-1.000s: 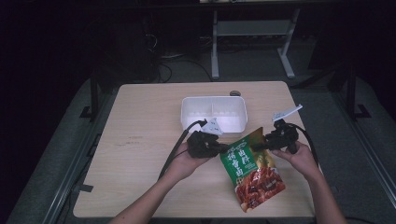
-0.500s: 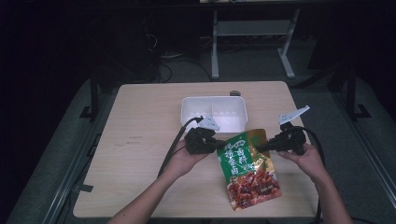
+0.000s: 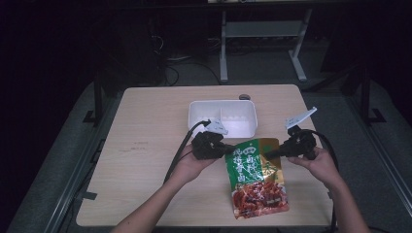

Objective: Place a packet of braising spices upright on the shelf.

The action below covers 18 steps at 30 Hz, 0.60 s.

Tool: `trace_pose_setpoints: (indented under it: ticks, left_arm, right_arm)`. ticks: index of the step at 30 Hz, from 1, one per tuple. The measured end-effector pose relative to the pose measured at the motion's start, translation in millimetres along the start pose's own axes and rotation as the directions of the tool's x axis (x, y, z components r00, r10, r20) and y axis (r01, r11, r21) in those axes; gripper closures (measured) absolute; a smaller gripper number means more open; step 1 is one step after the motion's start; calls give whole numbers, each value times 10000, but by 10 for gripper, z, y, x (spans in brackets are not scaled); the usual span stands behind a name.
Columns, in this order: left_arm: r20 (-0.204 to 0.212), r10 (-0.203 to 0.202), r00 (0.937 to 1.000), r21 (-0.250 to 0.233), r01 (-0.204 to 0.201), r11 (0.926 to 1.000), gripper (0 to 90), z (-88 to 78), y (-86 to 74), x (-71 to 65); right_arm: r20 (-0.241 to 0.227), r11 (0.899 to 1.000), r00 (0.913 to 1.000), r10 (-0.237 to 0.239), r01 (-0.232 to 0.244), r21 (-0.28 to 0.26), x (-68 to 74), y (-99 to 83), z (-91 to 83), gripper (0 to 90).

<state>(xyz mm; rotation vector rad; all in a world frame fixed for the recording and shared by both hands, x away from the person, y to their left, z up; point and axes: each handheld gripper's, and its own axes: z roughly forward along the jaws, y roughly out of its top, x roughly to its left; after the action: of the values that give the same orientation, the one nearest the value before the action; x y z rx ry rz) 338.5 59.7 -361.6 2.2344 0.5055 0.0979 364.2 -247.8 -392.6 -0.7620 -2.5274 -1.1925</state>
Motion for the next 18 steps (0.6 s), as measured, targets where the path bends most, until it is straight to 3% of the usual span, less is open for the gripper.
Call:
trace_pose_setpoints:
  ticks: [3, 7, 12, 18]
  left_arm:
    - [-68, -36, 10000, -5, 36, 10000, 873, -6, -4, 19]
    - [-103, -103, 9999, 8, 103, 9999, 818, -16, -13, 37]
    - [-239, -167, 9996, -34, 166, 9999, 644, -78, -50, 66]
    - [-84, -137, 9999, -275, 134, 9995, 542, -208, -160, 100]
  right_arm:
    - [-159, 9990, 9988, 457, -457, 12, -9, 7, -13, 897]
    - [-83, 9993, 9993, 369, -368, 120, 21, 30, -24, 899]
    - [134, 9997, 9997, 195, -197, 176, 79, 48, -59, 899]
    - [357, 10000, 9994, -36, 35, 14, 194, 63, -127, 900]
